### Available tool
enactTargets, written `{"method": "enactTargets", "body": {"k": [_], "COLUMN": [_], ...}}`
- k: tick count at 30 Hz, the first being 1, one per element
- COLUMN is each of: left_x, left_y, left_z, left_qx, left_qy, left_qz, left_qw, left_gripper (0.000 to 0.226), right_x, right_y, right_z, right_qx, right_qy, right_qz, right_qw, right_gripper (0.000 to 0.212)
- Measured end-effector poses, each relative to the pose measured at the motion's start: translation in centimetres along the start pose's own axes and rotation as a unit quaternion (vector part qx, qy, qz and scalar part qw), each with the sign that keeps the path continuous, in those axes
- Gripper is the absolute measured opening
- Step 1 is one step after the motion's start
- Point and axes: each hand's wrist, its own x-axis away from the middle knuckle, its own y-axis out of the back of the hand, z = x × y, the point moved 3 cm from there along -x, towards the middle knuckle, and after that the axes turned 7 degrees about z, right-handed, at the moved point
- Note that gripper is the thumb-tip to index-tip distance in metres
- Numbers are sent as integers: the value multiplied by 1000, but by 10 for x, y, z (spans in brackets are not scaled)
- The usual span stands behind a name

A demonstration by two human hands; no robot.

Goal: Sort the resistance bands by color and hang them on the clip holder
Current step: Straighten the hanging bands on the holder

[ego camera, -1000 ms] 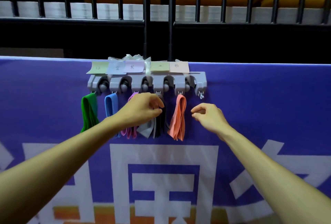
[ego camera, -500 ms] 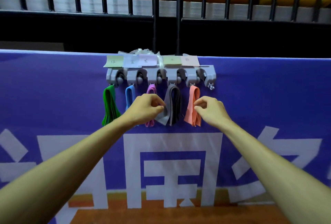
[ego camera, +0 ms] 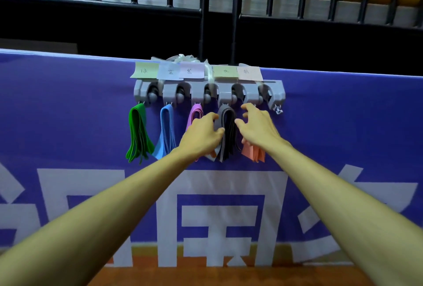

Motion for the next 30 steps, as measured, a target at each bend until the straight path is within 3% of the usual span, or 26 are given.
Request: {"method": "enactTargets", "body": {"k": [5,11,20,26,30], "left_x": [-20,-38,-52,-44,-46], "left_y": [-7,-8,-3,-11,-13], "left_z": [-7,-4,-6,5,15], "left_qx": [-11,24,-61,9,-7], "left_qy": [31,3,-26,-26,-15], "left_qz": [-65,-79,-144,-117,-126], "left_qw": [997,997,987,993,992], "left_gripper": [46,29,24,22,30], "right_x": [-18,-31,-32,-36,-31], "right_y": [-3,-5,5,-9,-14], "right_z": [1,-3,-6,-9,-9], "right_qx": [-6,8,23,26,-3], "right_qy": [32,75,83,75,72], "right_qz": [21,-2,-49,-70,-64], "right_qw": [999,997,995,994,995], "right_gripper": [48,34,21,20,28]}}
